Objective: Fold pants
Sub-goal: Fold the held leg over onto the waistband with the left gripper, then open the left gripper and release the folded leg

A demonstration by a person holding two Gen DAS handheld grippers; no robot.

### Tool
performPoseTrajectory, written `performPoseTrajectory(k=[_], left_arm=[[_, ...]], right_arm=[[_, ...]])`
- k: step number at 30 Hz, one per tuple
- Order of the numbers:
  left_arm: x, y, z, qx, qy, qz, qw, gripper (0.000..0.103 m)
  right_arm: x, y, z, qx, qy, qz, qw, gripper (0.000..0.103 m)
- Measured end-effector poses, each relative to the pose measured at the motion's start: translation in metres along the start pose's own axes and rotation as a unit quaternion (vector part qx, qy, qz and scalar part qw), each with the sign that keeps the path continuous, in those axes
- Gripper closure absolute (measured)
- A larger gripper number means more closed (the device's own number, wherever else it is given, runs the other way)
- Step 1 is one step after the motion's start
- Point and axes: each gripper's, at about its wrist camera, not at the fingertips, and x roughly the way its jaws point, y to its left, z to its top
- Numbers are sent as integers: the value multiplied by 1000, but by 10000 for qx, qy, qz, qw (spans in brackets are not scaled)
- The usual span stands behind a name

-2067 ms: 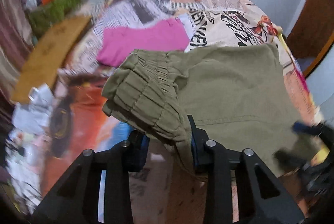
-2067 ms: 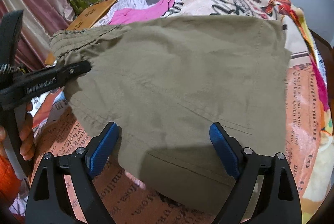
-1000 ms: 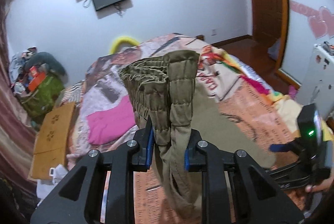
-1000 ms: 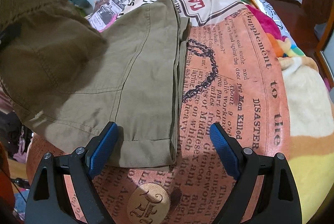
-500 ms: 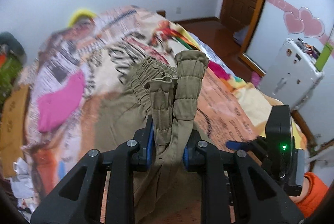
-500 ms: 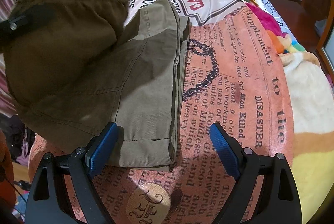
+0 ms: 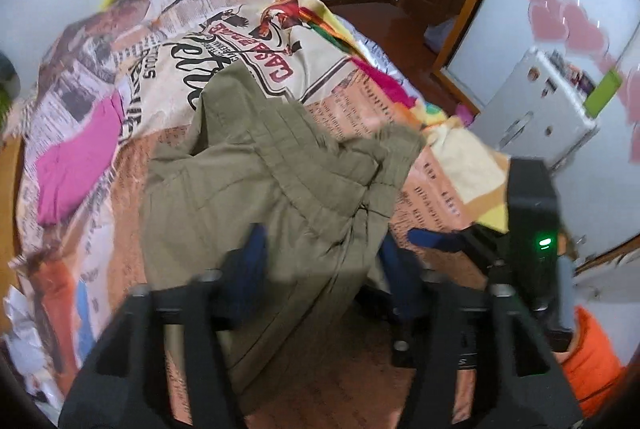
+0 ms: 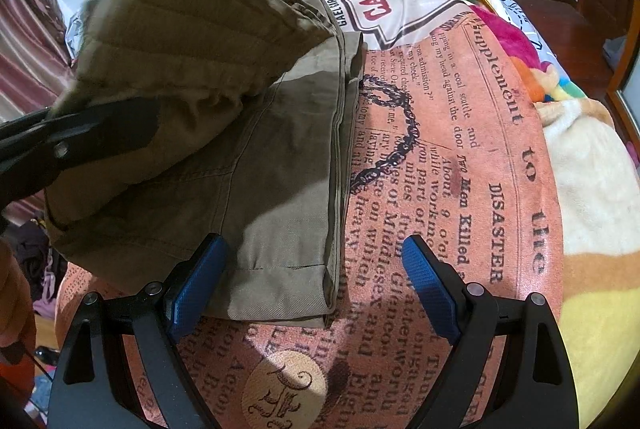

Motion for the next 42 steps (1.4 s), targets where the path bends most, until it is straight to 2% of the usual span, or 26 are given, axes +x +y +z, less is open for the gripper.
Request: performPoseTrajectory(k=[2,6,10,14,17,21,26,31,34,37,42], left_arm=[[-9,6,0,-135,-175,-36,9997,27],[-19,22,7,-292,-326,238,9988,24],[-21,48,19,-441,-451,721,9954,21],[-11,83,36,-588,-478,1193,9900,10],[7,112,50,-797,-275,1443,9859,10],[41,141,67,-944,160,1487,9842,10],[93,155,83,-665,669,1698,9809,10],[144,164,71,-503,1376,1741,9738,9],[148,173,60,-640,1315,1635,9756,2],[142,182,50,-664,1302,1510,9777,1],[128,186,28,-400,1129,1744,9774,0]], right_arm=[[0,0,0,13,-3,11,10000,15],[-1,2,-1,15,6,5,10000,15],[-1,2,-1,19,6,11,10000,15],[-1,2,-1,18,8,13,10000,15],[0,2,0,31,10,29,10000,15],[0,1,-1,49,14,51,10000,15],[0,0,-1,68,10,79,9999,15],[0,-1,0,80,22,98,9999,15],[-1,-1,0,94,38,110,9999,15],[-2,-1,1,81,51,83,9999,15],[-12,-1,0,19,-40,-9,10000,15]])
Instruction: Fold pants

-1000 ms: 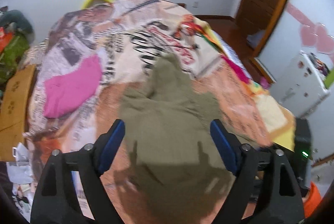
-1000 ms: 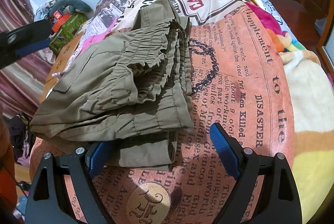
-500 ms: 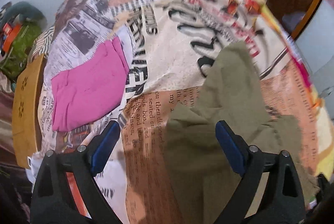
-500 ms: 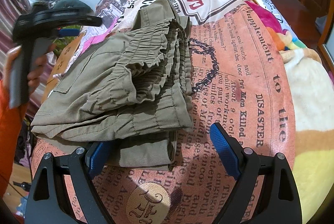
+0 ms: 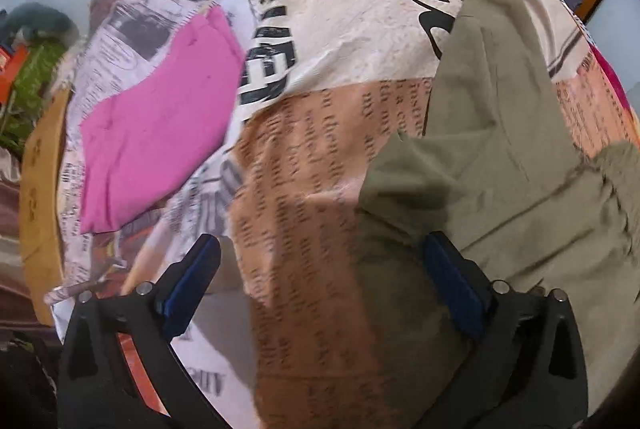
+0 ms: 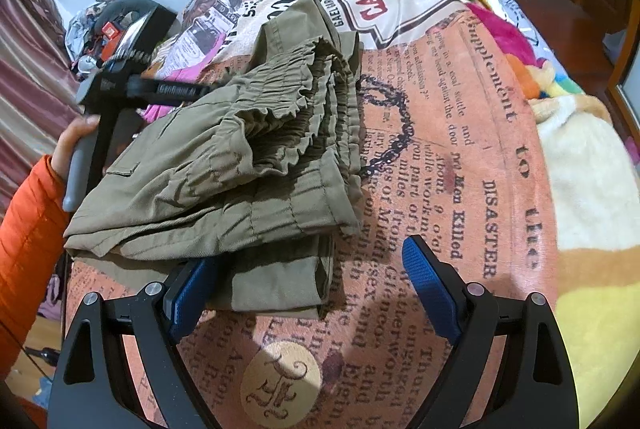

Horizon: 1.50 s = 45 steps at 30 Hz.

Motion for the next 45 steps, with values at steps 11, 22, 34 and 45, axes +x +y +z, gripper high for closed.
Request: performPoseTrajectory(k=[11,22,34,45], left_arm=[[-42,14,-57,-54,-309,525,9981,0],[-78,16,-126,-535,-389,-74,9978,0],[-98,50,-152,-1587,-517,-1090,9799,0],[-101,56,-133,-1565,-716,-900,9810,1]], right_arm=[[-34,-3,2,-93,-338,-305,9989,15],[-48,21,5,-325,-694,-180,9969,15],[-12,21,8,-289,-297,-108,9991,16],[4,25,-1,-464,-39,46,9989,36]])
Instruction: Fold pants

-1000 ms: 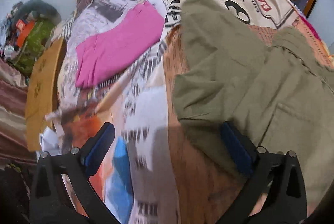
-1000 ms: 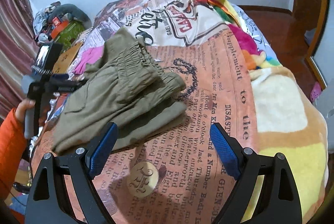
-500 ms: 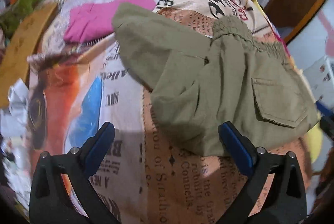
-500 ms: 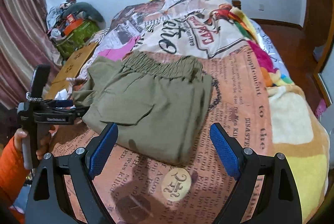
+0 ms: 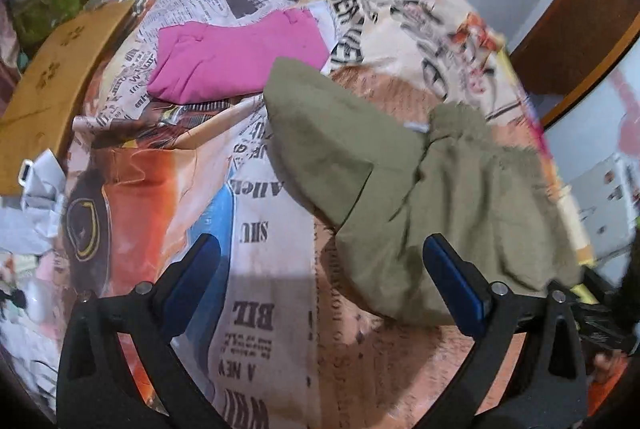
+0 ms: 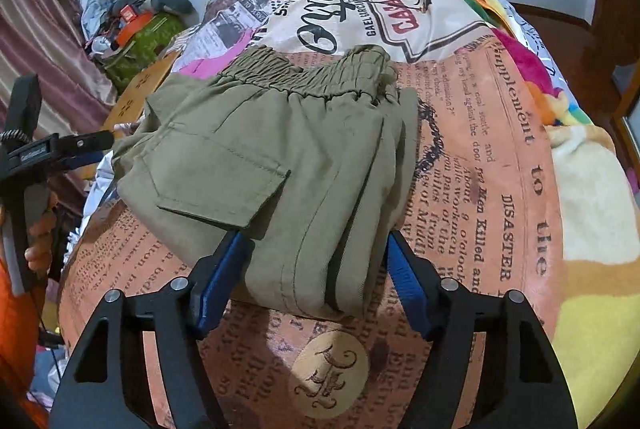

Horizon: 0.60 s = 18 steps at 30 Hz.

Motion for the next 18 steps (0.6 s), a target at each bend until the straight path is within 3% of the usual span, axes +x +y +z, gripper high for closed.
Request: performPoseTrajectory(k=[3,9,12,18], left_arm=[[16,-2,-9,202,138,456,9987,10],[4,19,-26,44,-3,680,9977,10],[-5,25,-25,69,4,928,9957,21],[-18,21,-2,-179,-128,223,9995,21]], right_arm=[[0,0,-1,-31,-2,-1,10000,36],[1,0,-1,-24,-1,11,10000,36],[1,-1,-1,-16,-10,17,10000,36],[1,-3,-1,26,-28,51,10000,36]])
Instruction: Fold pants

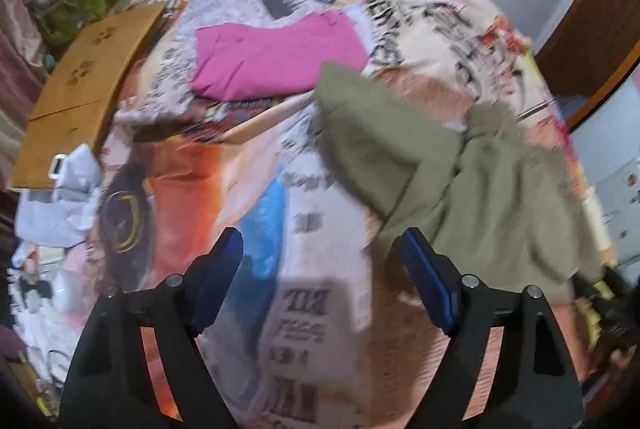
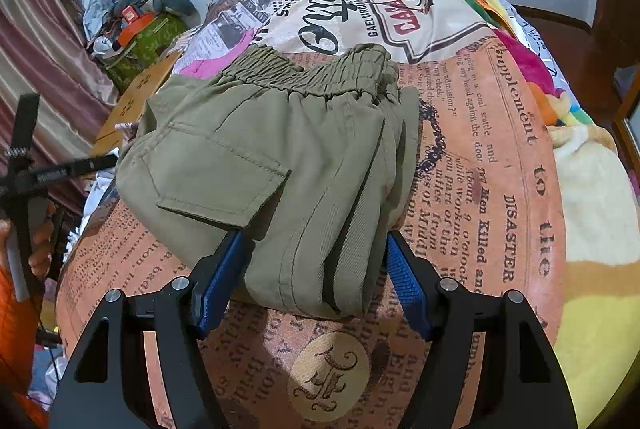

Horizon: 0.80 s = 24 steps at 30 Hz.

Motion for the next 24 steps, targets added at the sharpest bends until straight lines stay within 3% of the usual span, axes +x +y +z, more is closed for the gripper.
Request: performPoseTrajectory(k=[3,6,8,10,11,16,21,23,24], left_arm=[[10,-14,13,47,140,-349,9993,21],[32,-24,19,107,413,-325,9986,27],[50,-27,22,46,684,-414,9968,51],[56,-27,18,-82,804,-758,9938,70],[56,-29,16,-86,765,-796,9939,72],[41,-38,6,249,496,-610,9966,85],[21,-24,-1,-12,293,-578,9979,91],[13,-20,-5,-38,160,-379,9991,102],[8,-16,-8,-30,82,-114,9999,102]], right_arm=[[0,0,0,3,-2,5,10000,36],[0,0,0,15,-10,18,10000,36],[0,0,0,18,-18,26,10000,36],[0,0,0,30,-27,40,10000,35],[0,0,-1,35,-29,45,10000,35],[1,-1,-1,47,-26,86,9999,35],[2,-2,-1,66,-37,103,9999,35],[3,-2,-1,77,-37,120,9999,35],[3,-3,-1,76,-35,121,9999,35]])
